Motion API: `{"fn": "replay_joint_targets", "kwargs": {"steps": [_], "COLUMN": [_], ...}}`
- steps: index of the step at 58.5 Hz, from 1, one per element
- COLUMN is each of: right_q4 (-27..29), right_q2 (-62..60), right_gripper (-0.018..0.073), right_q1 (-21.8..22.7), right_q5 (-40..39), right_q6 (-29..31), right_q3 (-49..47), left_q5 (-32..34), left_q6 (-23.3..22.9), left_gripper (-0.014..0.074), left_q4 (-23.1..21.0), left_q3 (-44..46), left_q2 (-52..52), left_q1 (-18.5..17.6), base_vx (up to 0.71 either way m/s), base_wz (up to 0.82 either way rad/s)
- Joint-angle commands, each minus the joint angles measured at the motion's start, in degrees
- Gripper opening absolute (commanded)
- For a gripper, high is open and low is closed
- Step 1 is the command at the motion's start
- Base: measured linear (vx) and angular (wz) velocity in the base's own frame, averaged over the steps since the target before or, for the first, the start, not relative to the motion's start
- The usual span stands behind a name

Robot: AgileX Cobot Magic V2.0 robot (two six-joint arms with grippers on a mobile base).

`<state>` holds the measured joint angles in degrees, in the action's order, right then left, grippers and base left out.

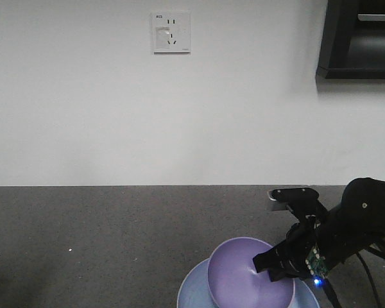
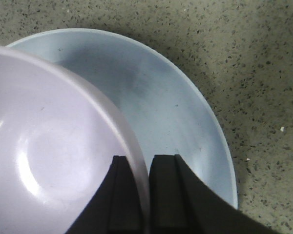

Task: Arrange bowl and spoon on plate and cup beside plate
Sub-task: 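Lower the bowl onto the plate and open the right gripper, then move the left gripper over the bowl and release the spoon into it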

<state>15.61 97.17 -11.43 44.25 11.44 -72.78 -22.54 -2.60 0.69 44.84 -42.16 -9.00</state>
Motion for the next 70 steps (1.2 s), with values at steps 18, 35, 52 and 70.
{"fn": "replay_joint_targets", "kwargs": {"steps": [18,35,52,70], "right_q4": [-0.04,-0.37,-1.29,-1.95], "right_q2": [-2.21,-2.21,-2.39,-13.47], "right_gripper": [0.0277,0.0454,0.0507,0.0507], "right_q1": [0.07,0.07,0.13,0.13], "right_q5": [2.3,2.84,0.6,-7.12], "right_q6": [0.75,2.06,1.69,1.64], "right_q3": [-2.14,-2.14,-2.14,-2.14], "left_q5": [5.37,5.37,5.37,5.37], "left_q6": [-0.12,-0.12,-0.12,-0.06], "left_gripper": [0.0004,0.0004,0.0004,0.0006], "left_q4": [0.07,0.07,0.07,0.07], "left_q3": [1.63,1.63,1.63,1.63], "left_q2": [0.24,0.24,0.24,0.24], "left_q1": [-0.14,-0.14,-0.14,-0.14], "base_vx": [0.0,0.0,0.0,0.0], "base_wz": [0.0,0.0,0.0,0.0]}}
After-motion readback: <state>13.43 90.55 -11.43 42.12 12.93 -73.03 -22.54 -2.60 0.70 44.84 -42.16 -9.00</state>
